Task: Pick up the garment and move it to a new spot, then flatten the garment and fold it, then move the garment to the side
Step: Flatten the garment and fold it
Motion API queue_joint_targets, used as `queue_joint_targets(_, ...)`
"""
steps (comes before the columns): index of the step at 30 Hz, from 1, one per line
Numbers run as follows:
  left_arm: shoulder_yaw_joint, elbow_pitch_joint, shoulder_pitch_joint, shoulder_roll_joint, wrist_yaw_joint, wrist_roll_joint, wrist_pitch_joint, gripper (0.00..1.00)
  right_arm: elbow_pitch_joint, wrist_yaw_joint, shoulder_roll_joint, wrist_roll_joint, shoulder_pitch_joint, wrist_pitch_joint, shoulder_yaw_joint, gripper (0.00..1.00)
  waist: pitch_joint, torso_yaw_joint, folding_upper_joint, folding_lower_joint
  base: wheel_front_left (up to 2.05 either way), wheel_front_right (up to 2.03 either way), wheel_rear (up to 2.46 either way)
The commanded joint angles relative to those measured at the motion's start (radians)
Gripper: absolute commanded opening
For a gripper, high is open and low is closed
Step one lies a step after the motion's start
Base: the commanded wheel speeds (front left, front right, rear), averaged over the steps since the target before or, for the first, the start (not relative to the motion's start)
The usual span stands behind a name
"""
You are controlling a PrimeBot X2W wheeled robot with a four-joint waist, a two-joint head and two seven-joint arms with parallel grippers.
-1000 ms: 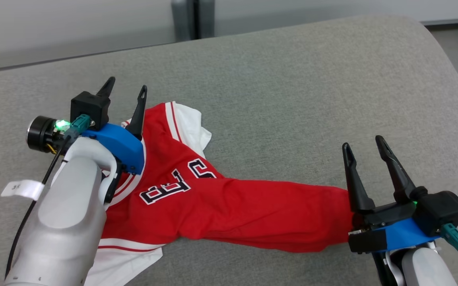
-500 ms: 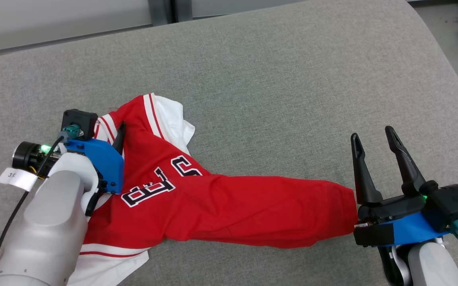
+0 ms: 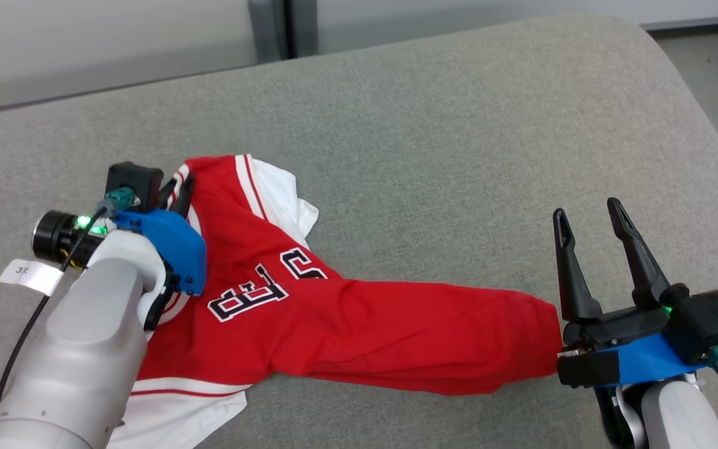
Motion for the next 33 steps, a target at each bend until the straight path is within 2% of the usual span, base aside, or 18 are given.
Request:
queue_joint_targets(1,-0.002,-0.010,-0.027,0.006,0.000,-0.009,-0.018,0.00,0.002,0.001,-0.001,-0.004,0.011,-0.004,-0.003,1.00,-0.012,0.002,0.0000,0.0001,0.00,0.00,0.00)
queue_joint_targets(6,-0.021,-0.055,-0.075,0.029,0.000,-0.020,-0.089,0.00,0.014,0.001,-0.001,0.001,0.023,-0.004,-0.004,1.00,-0.061,0.030,0.0000,0.0001,0.00,0.00,0.00)
queue_joint_targets(13,-0.018,-0.139,-0.125,0.075,0.000,-0.020,-0.117,0.00,0.025,0.001,-0.001,0.008,0.033,-0.004,0.002,1.00,-0.113,0.048,0.0000,0.0001,0.00,0.00,0.00)
queue_joint_targets(20,0.010,-0.177,-0.112,0.115,0.011,-0.026,-0.123,0.00,0.025,0.001,-0.001,0.019,0.036,-0.004,0.014,1.00,-0.125,0.016,0.0000,0.0001,0.00,0.00,0.00)
queue_joint_targets(29,0.030,-0.142,-0.096,0.164,0.022,-0.034,-0.123,0.00,0.021,0.001,-0.001,0.037,0.022,-0.004,0.011,1.00,-0.078,-0.046,0.0000,0.0001,0.00,0.00,0.00)
queue_joint_targets(30,0.038,-0.137,-0.093,0.166,0.027,-0.038,-0.123,0.12,0.022,0.001,-0.001,0.039,0.019,-0.004,0.010,1.00,-0.071,-0.051,0.0000,0.0001,0.00,0.00,0.00)
queue_joint_targets(31,0.041,-0.134,-0.088,0.171,0.032,-0.033,-0.124,0.66,0.022,0.001,-0.001,0.040,0.017,-0.004,0.010,1.00,-0.064,-0.056,0.0000,0.0001,0.00,0.00,0.00)
queue_joint_targets(32,0.044,-0.137,-0.084,0.173,0.037,-0.027,-0.124,1.00,0.021,0.001,-0.001,0.041,0.015,-0.004,0.010,1.00,-0.058,-0.059,0.0000,0.0001,0.00,0.00,0.00)
queue_joint_targets(33,0.054,-0.142,-0.078,0.176,0.044,-0.030,-0.124,1.00,0.021,0.001,-0.001,0.043,0.013,-0.004,0.009,1.00,-0.052,-0.062,0.0000,0.0001,0.00,0.00,0.00)
